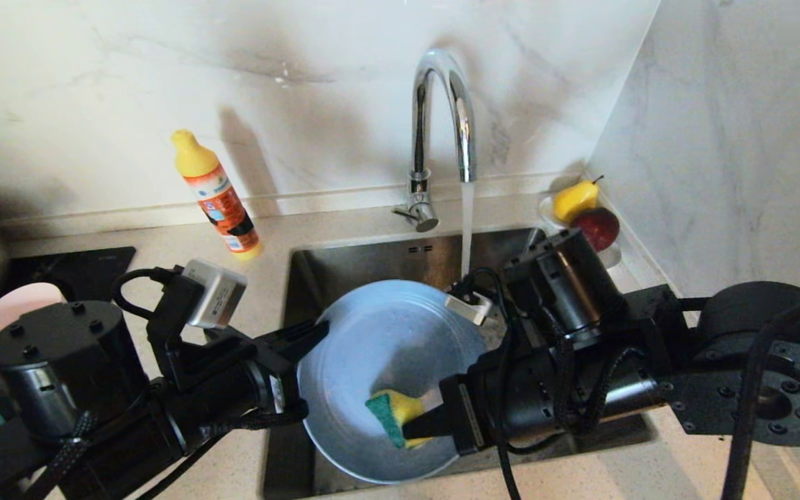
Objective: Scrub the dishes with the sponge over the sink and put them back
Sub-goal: Wipe the plate
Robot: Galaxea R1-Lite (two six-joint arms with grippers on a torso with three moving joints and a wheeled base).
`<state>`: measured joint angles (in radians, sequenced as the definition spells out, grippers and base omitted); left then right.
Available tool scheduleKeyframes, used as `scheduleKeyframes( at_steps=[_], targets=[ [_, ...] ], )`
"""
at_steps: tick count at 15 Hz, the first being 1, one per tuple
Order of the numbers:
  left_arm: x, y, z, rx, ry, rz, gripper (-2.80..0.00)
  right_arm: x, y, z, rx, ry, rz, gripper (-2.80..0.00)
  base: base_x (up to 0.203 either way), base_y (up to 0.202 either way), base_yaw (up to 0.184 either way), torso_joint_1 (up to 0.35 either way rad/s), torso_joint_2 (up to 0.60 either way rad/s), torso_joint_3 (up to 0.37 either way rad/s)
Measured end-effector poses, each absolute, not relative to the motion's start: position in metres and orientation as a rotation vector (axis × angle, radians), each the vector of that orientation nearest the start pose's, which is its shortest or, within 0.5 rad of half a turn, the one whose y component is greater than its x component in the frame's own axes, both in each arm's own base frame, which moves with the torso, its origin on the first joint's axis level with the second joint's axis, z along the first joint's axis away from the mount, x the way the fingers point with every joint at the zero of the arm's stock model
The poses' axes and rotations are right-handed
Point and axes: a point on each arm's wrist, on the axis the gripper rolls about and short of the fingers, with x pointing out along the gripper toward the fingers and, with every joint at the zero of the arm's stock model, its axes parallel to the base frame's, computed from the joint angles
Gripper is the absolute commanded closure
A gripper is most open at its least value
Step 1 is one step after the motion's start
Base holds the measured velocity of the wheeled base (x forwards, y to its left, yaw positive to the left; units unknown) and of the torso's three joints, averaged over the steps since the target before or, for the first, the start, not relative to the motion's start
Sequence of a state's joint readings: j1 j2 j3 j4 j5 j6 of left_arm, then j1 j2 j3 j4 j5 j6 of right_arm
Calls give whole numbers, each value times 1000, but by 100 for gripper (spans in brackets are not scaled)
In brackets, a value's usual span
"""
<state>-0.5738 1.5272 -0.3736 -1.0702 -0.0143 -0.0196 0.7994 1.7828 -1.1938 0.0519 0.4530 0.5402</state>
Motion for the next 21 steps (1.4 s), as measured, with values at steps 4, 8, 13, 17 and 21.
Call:
scheduleKeyframes(
  at_steps=[4, 8, 13, 17, 21],
  targets=[
    [192, -124, 161, 6, 92, -584, 0, 236, 255, 212, 348, 920, 1005, 0, 0, 0, 0, 0, 0, 0],
    [192, -124, 161, 6, 92, -585, 0, 249, 251, 222, 361, 863, 962, 0, 0, 0, 0, 0, 0, 0],
    [190, -123, 163, 4, 84, -580, 0, 259, 219, 228, 376, 846, 881, 0, 0, 0, 0, 0, 0, 0],
    [190, -122, 166, -1, 70, -561, 0, 245, 193, 220, 338, 891, 839, 0, 0, 0, 0, 0, 0, 0],
    [192, -123, 166, -4, 69, -547, 0, 223, 209, 208, 297, 955, 899, 0, 0, 0, 0, 0, 0, 0]
  ],
)
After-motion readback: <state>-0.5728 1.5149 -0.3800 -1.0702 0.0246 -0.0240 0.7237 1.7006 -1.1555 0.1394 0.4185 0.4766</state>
